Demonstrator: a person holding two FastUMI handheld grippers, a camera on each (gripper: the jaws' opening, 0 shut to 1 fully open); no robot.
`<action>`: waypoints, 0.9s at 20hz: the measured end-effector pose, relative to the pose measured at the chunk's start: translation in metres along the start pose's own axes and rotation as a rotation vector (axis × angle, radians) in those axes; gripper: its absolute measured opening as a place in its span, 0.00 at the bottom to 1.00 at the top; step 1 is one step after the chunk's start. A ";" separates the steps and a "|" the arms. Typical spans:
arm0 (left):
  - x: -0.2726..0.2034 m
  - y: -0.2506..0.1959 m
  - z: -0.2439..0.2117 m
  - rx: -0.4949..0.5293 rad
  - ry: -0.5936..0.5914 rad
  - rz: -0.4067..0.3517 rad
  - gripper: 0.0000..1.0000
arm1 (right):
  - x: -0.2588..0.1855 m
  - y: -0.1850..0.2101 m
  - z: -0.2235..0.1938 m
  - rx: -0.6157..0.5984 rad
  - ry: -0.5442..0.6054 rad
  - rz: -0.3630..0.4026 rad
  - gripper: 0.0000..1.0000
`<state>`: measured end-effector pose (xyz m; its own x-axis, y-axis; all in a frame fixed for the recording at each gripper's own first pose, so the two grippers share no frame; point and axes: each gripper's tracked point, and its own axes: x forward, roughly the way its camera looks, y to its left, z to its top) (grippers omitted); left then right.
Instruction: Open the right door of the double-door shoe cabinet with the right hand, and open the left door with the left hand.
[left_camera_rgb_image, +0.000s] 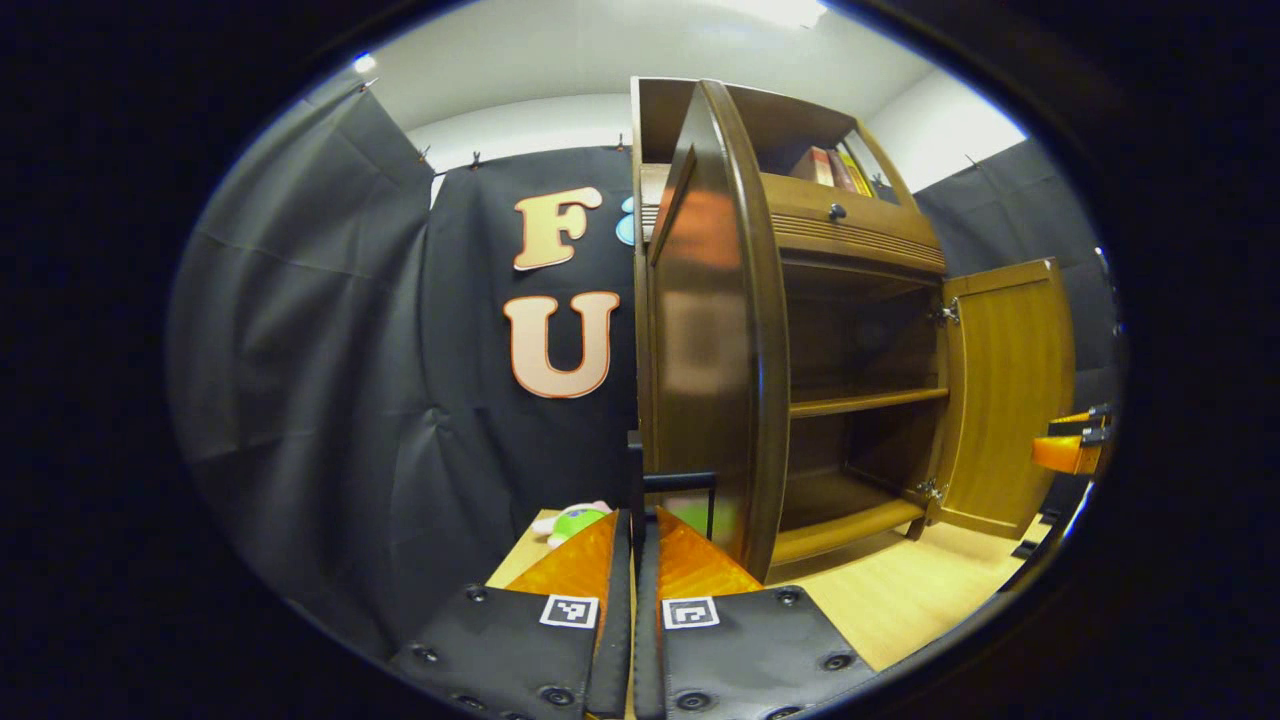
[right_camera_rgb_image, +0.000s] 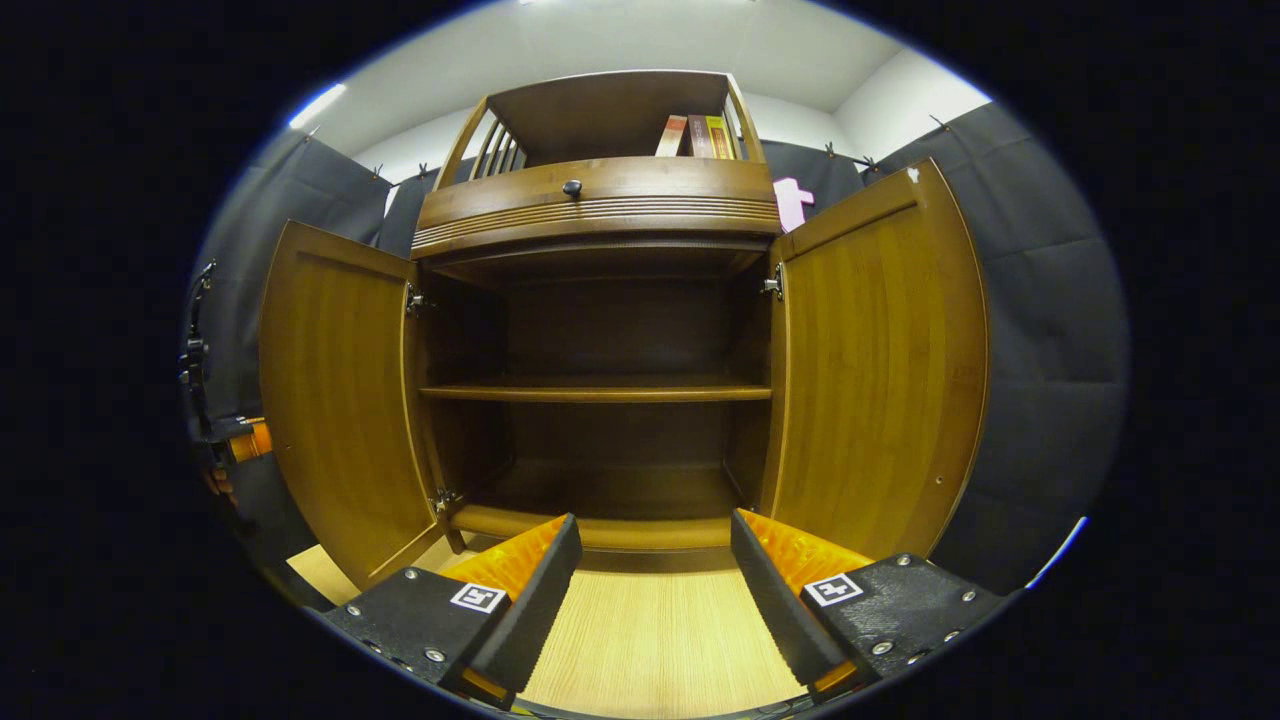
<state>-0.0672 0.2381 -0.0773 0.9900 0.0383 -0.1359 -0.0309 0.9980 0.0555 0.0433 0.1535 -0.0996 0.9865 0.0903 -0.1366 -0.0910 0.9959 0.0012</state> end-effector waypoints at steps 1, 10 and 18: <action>0.000 0.003 -0.001 -0.005 0.001 -0.020 0.10 | -0.001 0.004 0.000 0.002 0.001 0.001 1.00; 0.002 0.035 -0.006 -0.023 0.013 -0.155 0.04 | -0.006 0.019 0.000 0.030 0.005 0.008 0.93; -0.060 0.054 -0.028 -0.038 0.060 0.077 0.18 | -0.001 -0.004 -0.005 0.017 0.048 0.107 0.93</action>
<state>-0.1322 0.2915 -0.0942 0.9744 0.1172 -0.1919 -0.1134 0.9931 0.0306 0.0420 0.1494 -0.1049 0.9637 0.1955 -0.1816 -0.1923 0.9807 0.0351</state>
